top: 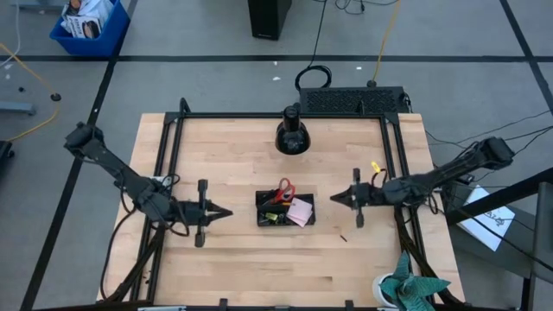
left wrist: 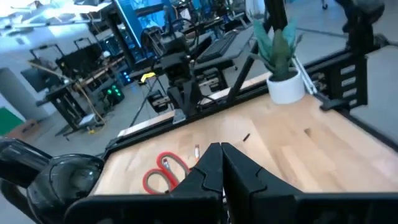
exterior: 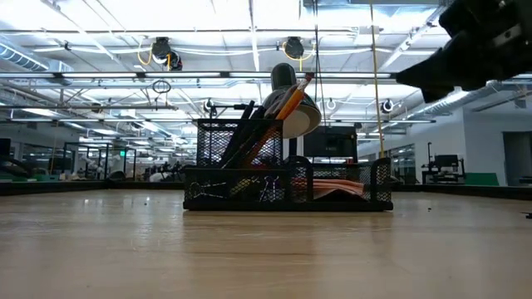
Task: Pick and place office supplies into organizer
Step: Return to Home Position
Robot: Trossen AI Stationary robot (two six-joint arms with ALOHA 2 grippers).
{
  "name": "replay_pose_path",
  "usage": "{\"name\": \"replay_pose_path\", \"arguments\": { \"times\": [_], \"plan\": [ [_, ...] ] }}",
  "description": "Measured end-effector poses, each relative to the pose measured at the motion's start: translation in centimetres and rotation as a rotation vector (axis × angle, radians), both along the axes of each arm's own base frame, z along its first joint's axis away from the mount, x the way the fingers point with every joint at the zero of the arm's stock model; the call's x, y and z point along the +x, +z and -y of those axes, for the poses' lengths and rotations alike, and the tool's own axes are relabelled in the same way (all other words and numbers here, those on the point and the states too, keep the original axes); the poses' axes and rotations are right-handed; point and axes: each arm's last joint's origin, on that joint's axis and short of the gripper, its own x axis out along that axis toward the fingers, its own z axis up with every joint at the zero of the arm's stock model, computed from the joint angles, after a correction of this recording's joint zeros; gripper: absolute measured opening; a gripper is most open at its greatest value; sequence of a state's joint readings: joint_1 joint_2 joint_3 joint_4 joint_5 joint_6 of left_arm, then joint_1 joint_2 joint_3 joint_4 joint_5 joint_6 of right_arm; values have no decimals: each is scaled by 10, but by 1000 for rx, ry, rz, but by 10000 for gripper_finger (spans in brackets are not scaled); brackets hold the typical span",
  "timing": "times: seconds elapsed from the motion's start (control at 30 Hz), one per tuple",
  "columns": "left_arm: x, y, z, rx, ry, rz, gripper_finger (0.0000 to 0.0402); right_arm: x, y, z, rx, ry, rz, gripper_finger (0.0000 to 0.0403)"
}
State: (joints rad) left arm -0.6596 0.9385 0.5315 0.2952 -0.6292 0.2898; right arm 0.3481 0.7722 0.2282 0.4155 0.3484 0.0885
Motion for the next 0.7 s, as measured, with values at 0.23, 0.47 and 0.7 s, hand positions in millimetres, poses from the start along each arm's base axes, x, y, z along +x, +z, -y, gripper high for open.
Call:
{"name": "replay_pose_path", "arguments": {
  "times": [0.23,0.47,0.7],
  "plan": [
    [-13,-29,-16,-40,-51,114,2,-16,-10,7,35,-27,63,0],
    [-13,-66,-50,-199,-25,138,1,-20,-17,14,65,-67,70,0],
    [-19,-69,-60,-189,24,191,1,-22,-15,15,113,-72,148,0]
  ]
}}
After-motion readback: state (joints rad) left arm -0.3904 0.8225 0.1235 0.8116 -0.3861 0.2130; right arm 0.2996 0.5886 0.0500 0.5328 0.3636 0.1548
